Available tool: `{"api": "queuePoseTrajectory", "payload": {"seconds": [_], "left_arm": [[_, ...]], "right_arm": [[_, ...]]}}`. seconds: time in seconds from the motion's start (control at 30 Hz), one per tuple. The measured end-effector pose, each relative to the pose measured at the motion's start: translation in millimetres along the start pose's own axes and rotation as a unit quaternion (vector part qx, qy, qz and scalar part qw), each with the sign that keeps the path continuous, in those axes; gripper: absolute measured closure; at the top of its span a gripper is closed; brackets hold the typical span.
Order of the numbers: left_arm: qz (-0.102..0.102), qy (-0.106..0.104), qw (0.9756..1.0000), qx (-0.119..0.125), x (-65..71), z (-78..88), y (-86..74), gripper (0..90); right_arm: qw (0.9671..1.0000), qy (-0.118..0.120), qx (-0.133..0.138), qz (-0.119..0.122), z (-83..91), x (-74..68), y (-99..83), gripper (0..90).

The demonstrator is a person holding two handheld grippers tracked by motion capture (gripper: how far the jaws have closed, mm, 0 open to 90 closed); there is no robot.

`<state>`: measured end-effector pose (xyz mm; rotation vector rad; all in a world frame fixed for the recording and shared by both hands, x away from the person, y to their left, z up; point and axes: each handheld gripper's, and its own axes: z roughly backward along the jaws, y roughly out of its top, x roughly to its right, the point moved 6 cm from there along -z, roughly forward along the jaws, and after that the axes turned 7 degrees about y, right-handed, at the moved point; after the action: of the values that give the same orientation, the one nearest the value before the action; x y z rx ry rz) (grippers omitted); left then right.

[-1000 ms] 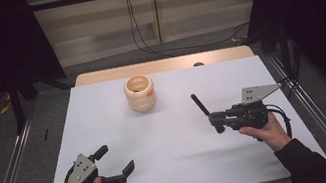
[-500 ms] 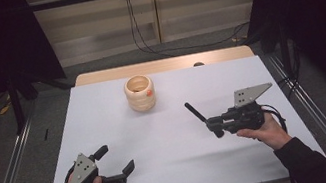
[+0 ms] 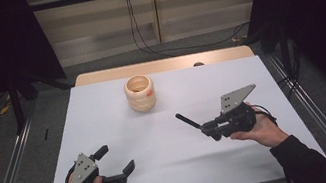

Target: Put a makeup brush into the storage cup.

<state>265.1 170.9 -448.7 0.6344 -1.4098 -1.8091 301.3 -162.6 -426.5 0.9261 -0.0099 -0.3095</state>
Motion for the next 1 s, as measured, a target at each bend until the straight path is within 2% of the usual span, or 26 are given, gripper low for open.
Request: {"api": "queuePoseTrajectory", "payload": {"seconds": [0.23, 0.37, 0.5, 0.7, 0.8, 0.93, 0.97, 1.0], "left_arm": [[0.001, 0.003, 1.0000, -0.001, -0.7, 0.4, -0.3, 1.6], [-0.004, 0.001, 1.0000, -0.003, -1.0, -0.1, -0.6, 1.6], [0.004, 0.006, 1.0000, -0.002, -2.7, -0.2, -0.6, 0.8], [0.003, -0.001, 1.0000, -0.007, -1.3, -1.1, -1.6, 0.8], [-0.001, 0.005, 1.0000, -0.008, -2.0, -1.4, -1.6, 0.9], [0.000, 0.001, 0.9999, -0.010, -1.2, -2.0, -2.1, 0.8], [-0.001, -0.001, 0.9999, -0.011, -0.8, -2.1, -2.1, 0.8], [0.000, -0.002, 0.9999, -0.010, -0.3, -2.2, -2.1, 0.8]], "right_arm": [[0.9993, 0.008, -0.033, 0.017, -6.9, -1.6, 5.3, 78.5], [0.9981, 0.010, -0.057, 0.020, -11.3, 0.1, 2.7, 78.5], [0.9968, 0.015, -0.076, 0.019, -15.3, 0.9, 0.8, 78.5], [0.9936, 0.020, -0.108, 0.025, -20.0, -1.8, -2.3, 78.5], [0.9920, 0.027, -0.120, 0.031, -22.0, -3.5, -2.3, 78.5], [0.9896, 0.033, -0.134, 0.040, -25.6, -3.8, -2.2, 78.5], [0.9890, 0.023, -0.140, 0.041, -26.0, -2.5, -1.9, 78.5], [0.9885, 0.022, -0.144, 0.041, -26.7, -1.9, -1.9, 78.5]]}}
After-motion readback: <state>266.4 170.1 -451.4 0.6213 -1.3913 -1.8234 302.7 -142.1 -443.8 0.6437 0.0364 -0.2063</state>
